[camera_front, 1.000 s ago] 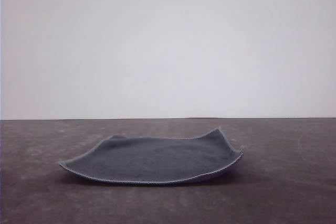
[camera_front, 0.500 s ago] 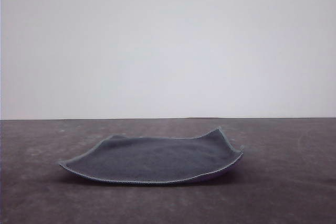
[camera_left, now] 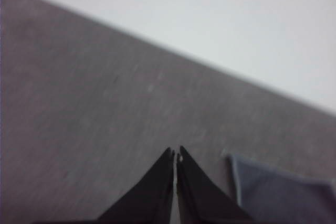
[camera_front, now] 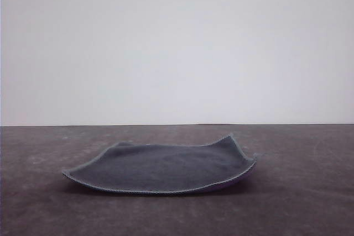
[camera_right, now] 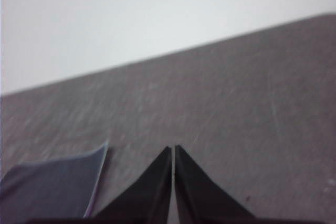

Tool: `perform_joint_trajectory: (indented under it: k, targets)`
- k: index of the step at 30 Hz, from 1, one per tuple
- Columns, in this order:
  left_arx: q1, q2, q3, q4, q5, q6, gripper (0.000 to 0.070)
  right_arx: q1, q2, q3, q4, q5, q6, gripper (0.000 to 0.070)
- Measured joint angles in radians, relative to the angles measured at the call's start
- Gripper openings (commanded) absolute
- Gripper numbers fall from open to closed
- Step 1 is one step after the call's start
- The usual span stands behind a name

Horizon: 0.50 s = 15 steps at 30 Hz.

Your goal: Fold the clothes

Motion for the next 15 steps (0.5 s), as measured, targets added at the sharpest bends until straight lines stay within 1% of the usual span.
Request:
perform_joint_trajectory:
  k: [3,7,11,13,15]
  targets:
    - [0.0,0.09,0.092,-0.117,0.0,0.033,0.0003,0.0,0.075,0.069,-0.078,-0.034,-0.018,0.0006]
    - [0.0,0.216,0.188,-0.229,0.012,0.075,0.0003,0.0,0.198,0.138,-0.173,-0.092,-0.065,0.0006]
    - [0.0,0.34,0.253,-0.293,0.085,0.113,0.0003,0.005,0.317,0.16,-0.18,-0.169,-0.119,0.0006]
    - [0.0,0.398,0.27,-0.301,0.136,0.135,0.0003,0.026,0.37,0.161,-0.172,-0.179,-0.133,0.0006]
    - [-0.009,0.442,0.273,-0.3,0.168,0.151,0.0003,0.057,0.409,0.161,-0.163,-0.18,-0.145,0.0006]
